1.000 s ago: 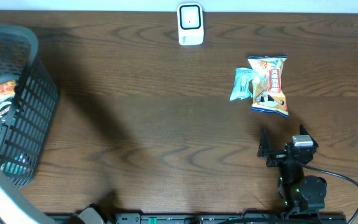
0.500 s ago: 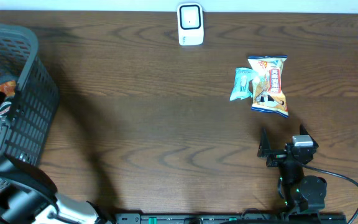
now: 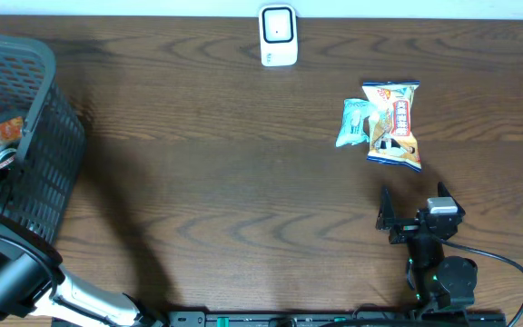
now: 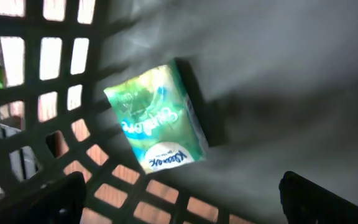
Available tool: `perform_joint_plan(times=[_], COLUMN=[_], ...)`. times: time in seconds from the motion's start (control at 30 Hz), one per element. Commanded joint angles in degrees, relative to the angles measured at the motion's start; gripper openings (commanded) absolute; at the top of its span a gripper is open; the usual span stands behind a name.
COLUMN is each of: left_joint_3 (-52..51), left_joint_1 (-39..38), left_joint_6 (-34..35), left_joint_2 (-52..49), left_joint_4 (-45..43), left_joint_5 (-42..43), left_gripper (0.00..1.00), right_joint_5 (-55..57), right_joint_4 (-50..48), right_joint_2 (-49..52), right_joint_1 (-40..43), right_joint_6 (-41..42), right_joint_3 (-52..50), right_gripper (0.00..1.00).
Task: Scan the item barcode
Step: 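Return the left gripper to the basket and grasp a green tissue pack, then carry the green tissue pack to the scanner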
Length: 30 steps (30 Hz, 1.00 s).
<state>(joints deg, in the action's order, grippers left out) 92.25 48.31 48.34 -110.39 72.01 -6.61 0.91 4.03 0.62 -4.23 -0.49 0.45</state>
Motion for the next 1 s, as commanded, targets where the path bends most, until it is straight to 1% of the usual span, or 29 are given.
perform_joint_plan(times=[0.0,0.13,0.2,0.3,0.5,0.53,0.57,0.67,0.7,0.73,0.77,0.8,0.87,0.93,0.97], left_joint_3=[-3.78,-7.13,-8.37,-9.66,-12.74,-14.1,-14.86,-16.81,-17.35,-17.75,-17.97,-17.99,-17.97,-17.75,-17.4], left_joint_1=[0.0,0.02,0.07,0.35,0.42,0.44,0.44,0.44,0.44,0.42,0.42,0.42,0.42,0.44,0.44], left_joint_6=[6.32,6.62,6.62,6.62,6.58,6.49,6.4,6.43,6.43,6.4,6.38,6.25,5.51,4.85,3.93], left_joint_2=[-0.22,-0.22,-0.22,-0.22,-0.22,-0.22,-0.22,-0.22,-0.22,-0.22,-0.22,-0.22,-0.2,-0.17,-0.15], left_joint_4=[-1.79,-5.66,-7.37,-9.31,-12.35,-13.51,-14.36,-16.09,-16.65,-17.09,-17.27,-17.27,-17.42,-17.49,-17.49], left_joint_5=[-2.01,-2.03,-2.08,-2.38,-6.8,-7.39,-7.39,-7.37,-7.37,-7.37,-7.37,-7.39,-7.39,-7.39,-7.39], left_gripper=[0.98,0.98,1.0,0.95,0.93,0.85,0.79,0.69,0.64,0.63,0.57,0.48,0.37,0.23,0.19], right_joint_5=[0.22,0.22,0.22,0.22,0.22,0.22,0.22,0.22,0.22,0.22,0.22,0.22,0.22,0.22,0.22], right_joint_4=[0.2,0.2,0.22,0.2,0.22,0.22,0.22,0.22,0.22,0.22,0.22,0.22,0.2,0.22,0.2], right_joint_2=[-0.33,-0.33,-0.33,-0.33,-0.33,-0.33,-0.33,-0.33,-0.33,-0.33,-0.33,-0.33,-0.33,-0.33,-0.33], right_joint_1=[0.17,0.17,0.17,0.17,0.17,0.17,0.17,0.17,0.17,0.17,0.17,0.17,0.17,0.17,0.17], right_joint_6=[-0.42,-0.42,-0.42,-0.42,-0.42,-0.42,-0.42,-0.42,-0.42,-0.42,-0.42,-0.42,-0.42,-0.42,-0.42], right_joint_3=[-0.15,-0.15,-0.15,-0.15,-0.15,-0.15,-0.15,-0.15,-0.15,-0.15,-0.15,-0.15,-0.15,-0.15,-0.15], right_gripper=[0.99,0.99,0.99,0.99,0.99,0.99,0.99,0.99,0.99,0.99,0.99,0.99,0.99,0.99,0.99])
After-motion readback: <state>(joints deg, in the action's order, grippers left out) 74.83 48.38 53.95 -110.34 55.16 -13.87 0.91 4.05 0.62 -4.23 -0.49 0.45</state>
